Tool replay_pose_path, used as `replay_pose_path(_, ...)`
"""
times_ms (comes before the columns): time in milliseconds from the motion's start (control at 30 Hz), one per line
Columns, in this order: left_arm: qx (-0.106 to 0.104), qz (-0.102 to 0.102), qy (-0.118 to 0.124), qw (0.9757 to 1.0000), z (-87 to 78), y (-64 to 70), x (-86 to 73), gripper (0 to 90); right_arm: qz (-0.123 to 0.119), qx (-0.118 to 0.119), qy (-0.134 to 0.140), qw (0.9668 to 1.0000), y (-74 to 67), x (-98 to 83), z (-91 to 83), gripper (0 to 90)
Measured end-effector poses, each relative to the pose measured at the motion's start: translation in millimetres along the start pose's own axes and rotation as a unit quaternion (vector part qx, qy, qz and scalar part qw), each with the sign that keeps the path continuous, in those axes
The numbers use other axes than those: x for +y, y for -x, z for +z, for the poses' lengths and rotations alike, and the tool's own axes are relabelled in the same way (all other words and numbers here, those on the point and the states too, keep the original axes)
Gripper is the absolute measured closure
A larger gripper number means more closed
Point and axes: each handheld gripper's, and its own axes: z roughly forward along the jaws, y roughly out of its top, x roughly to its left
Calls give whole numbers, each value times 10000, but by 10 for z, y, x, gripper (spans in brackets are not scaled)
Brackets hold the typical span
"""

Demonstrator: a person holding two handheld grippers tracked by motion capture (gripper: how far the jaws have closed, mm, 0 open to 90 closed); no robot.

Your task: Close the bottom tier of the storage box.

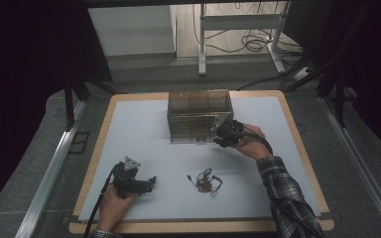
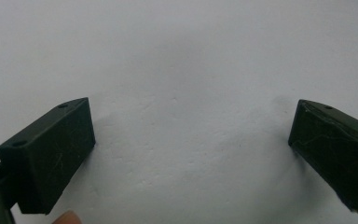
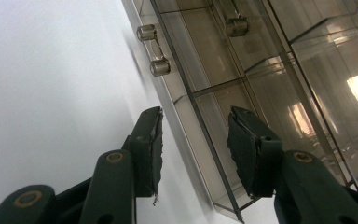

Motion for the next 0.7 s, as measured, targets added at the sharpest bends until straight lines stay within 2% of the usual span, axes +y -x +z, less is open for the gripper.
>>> replay_pose_path(300, -1, -1, 0, 10000, 0, 0, 0, 5, 23, 225, -141, 9996, 84, -16, 86, 544)
replay_pose_path(700, -1, -2, 2, 10000, 0, 0, 0, 5, -111, 397, -261, 9988, 126, -6, 198, 585)
